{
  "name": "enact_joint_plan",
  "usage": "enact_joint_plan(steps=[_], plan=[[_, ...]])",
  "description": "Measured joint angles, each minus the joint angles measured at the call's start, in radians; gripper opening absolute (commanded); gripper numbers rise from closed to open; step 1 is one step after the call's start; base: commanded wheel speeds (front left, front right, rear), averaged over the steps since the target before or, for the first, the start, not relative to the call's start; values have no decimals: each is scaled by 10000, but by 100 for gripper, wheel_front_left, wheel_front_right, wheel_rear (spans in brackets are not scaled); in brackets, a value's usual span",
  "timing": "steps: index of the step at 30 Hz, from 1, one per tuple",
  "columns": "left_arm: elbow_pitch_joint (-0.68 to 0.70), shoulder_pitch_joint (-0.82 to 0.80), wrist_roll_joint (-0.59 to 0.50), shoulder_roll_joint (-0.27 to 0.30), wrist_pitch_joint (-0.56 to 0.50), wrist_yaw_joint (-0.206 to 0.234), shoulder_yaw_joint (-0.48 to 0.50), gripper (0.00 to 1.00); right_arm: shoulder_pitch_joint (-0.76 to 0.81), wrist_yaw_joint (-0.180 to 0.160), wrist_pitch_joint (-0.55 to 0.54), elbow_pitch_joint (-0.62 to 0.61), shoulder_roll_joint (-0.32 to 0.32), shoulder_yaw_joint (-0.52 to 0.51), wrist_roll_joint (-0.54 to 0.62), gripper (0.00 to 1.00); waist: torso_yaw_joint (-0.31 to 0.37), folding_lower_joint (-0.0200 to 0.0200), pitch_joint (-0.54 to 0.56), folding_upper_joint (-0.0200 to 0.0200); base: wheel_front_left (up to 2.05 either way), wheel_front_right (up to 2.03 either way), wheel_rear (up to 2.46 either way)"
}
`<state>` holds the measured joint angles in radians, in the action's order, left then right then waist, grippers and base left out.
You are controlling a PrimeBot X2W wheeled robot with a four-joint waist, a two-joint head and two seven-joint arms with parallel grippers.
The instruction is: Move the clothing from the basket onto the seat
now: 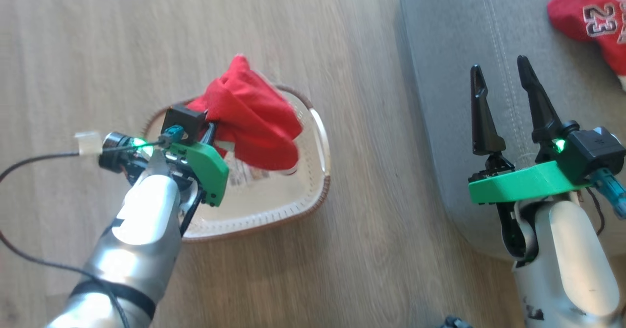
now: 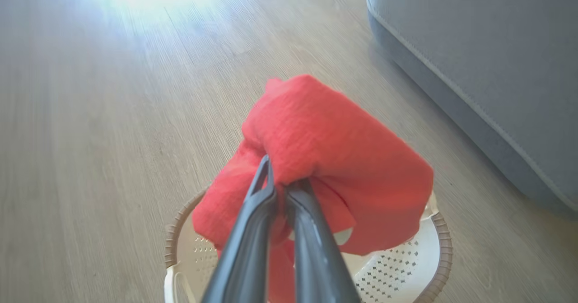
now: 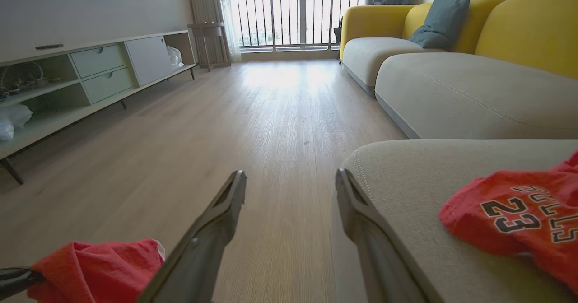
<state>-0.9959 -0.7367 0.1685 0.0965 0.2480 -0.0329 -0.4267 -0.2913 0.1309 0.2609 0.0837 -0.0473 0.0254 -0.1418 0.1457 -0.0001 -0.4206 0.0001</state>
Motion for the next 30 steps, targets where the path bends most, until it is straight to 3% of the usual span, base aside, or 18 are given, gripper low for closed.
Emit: enact_joint_plan(steps=[12,30], plan=[[3866,1923,-299,31,10,94,848,0,799,0,-2,359,-2,153,-2,100,-660,0,1823,0,0,0,0],[8631,3536,-449,-416,13,171,2522,0,1841,0,-2,435,-125,435,-180,100,-746,0,3846,0,0,0,0]])
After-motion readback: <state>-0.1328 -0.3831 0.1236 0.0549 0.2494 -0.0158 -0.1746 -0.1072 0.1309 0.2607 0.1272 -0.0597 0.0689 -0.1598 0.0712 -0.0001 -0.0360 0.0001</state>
